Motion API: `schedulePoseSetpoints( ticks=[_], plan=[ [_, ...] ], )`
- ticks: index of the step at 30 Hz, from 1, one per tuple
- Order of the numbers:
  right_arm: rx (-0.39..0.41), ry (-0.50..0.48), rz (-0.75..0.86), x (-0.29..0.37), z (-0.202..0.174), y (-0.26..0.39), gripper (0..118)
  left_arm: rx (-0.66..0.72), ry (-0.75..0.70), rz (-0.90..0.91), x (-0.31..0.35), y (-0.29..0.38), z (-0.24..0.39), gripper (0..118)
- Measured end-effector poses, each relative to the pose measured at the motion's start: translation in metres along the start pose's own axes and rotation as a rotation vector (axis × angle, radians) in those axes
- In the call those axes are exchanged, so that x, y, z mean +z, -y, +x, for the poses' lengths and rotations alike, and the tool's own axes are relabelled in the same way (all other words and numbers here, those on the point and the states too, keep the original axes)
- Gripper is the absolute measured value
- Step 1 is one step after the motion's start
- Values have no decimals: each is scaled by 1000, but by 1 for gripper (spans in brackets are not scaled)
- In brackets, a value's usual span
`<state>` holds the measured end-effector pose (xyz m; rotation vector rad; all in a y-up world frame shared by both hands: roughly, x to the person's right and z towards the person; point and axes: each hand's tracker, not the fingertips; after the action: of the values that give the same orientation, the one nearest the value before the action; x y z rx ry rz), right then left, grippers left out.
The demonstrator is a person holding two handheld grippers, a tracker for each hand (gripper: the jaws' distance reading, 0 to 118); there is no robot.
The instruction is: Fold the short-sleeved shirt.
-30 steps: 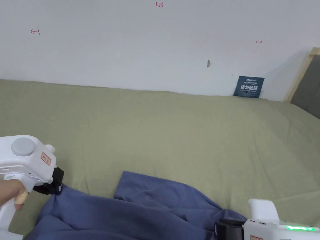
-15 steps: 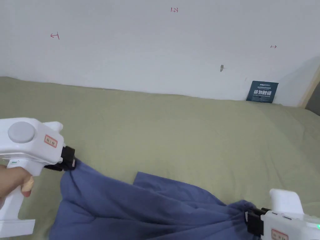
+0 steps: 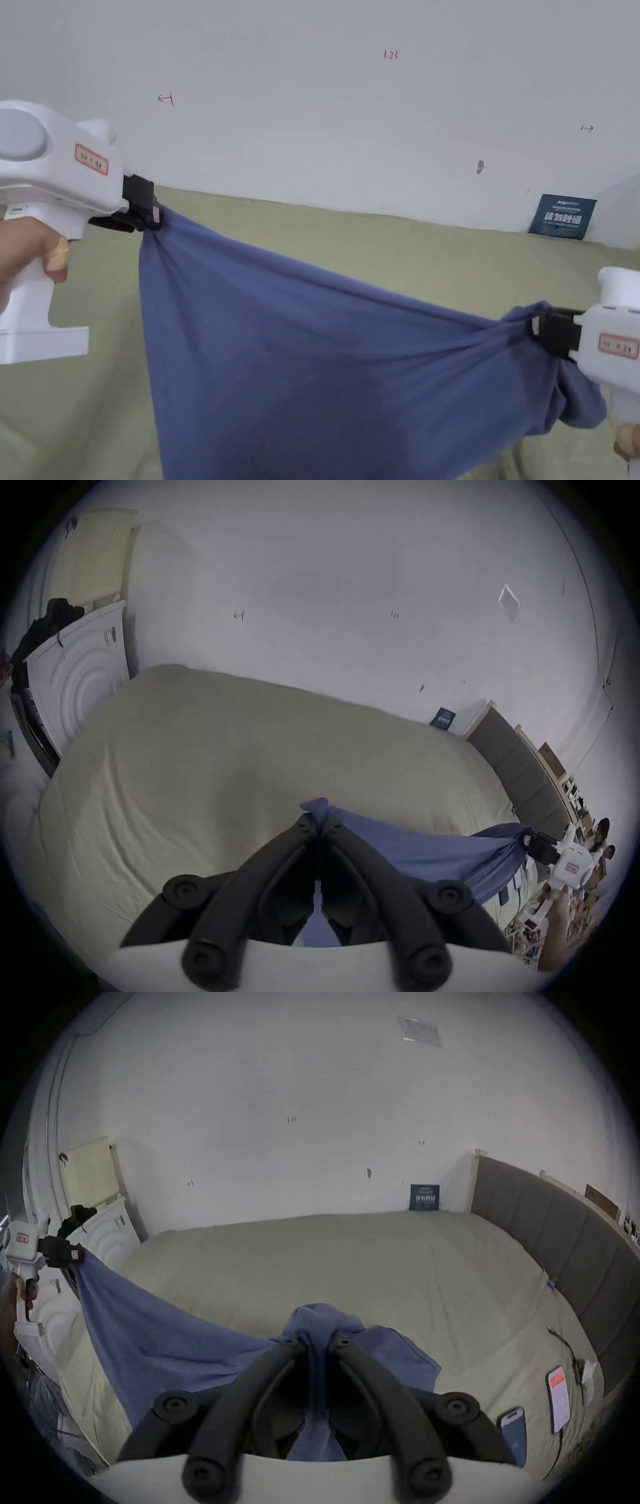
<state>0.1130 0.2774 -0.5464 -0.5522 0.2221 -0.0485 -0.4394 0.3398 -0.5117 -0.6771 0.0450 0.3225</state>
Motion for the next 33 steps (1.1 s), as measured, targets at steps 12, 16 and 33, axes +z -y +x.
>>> schedulePoseSetpoints(
  ticks=[12, 16, 33],
  plan=[
    [62, -37, 108, -28, -18, -108, 10, 22, -5, 131, 41, -75, 12, 2],
    [68, -47, 138, -32, -24, -129, 10, 10, -17, 171, 48, -95, 17, 2],
    [34, -40, 38, -63, -17, -71, 10, 40, -39, 44, 24, -14, 3, 2]
  ],
)
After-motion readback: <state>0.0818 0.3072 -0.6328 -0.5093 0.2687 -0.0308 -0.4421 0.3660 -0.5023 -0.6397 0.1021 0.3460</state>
